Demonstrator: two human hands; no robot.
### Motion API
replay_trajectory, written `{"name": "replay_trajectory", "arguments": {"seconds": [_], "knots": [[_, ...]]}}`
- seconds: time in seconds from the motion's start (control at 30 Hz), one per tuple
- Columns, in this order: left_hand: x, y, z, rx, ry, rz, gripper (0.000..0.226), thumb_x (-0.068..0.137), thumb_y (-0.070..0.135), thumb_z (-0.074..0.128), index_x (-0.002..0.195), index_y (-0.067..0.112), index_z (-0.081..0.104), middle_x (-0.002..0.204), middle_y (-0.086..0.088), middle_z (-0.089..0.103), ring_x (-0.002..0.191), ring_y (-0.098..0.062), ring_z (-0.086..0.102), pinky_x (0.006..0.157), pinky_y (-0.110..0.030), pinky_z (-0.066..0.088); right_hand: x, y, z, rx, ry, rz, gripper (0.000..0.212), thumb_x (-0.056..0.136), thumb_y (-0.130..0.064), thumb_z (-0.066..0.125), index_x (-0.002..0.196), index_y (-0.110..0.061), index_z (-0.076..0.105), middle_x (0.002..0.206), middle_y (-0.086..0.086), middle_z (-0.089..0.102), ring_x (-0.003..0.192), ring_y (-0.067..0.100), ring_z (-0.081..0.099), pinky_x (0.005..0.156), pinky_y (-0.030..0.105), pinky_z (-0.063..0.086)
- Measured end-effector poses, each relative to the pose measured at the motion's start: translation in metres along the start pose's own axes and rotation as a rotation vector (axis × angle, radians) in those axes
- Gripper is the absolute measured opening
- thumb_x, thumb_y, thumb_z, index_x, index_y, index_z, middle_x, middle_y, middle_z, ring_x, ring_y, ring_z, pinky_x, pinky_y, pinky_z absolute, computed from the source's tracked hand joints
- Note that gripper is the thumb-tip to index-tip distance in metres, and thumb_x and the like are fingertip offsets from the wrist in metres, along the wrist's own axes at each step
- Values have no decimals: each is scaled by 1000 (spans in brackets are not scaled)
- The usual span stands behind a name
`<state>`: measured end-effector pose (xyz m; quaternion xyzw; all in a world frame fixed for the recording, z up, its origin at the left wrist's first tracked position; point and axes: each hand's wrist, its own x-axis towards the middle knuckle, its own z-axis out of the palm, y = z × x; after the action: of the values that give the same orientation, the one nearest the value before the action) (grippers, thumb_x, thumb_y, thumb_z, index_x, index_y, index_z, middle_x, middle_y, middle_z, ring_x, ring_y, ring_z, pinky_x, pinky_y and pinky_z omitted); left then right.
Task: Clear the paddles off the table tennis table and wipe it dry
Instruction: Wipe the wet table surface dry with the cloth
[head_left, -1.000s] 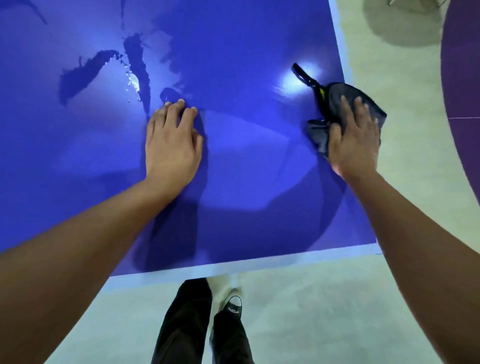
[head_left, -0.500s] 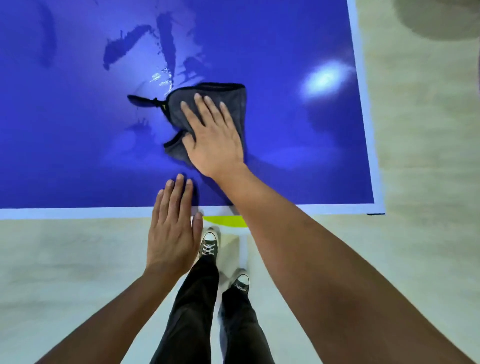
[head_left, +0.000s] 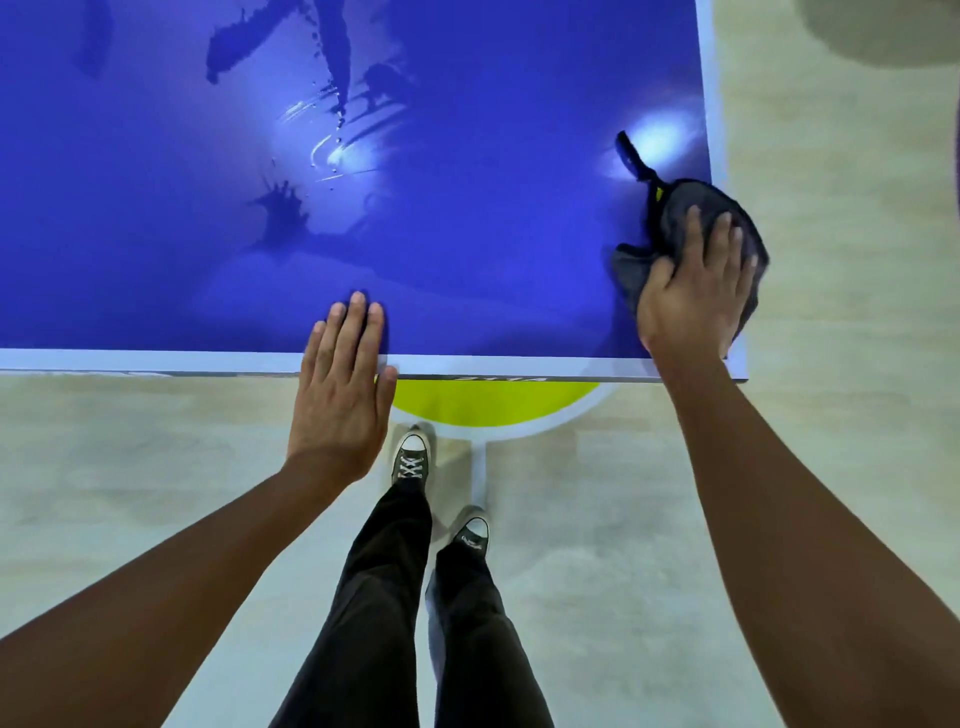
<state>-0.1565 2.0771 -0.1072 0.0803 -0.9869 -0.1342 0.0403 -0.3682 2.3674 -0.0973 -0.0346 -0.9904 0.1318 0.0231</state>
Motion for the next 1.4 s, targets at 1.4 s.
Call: {"name": "replay_trajectory", "arguments": {"seconds": [1.4], "knots": [[339,-252,-64,-43,-1,-65,53,101,30,31,147,7,43,158,-13,38,149,-33,30,123,-46,22,181,-363,107,-66,-97,-407,63,101,-43,32,162,-30,20,169,2,18,157,18,10,128,41,4]]}}
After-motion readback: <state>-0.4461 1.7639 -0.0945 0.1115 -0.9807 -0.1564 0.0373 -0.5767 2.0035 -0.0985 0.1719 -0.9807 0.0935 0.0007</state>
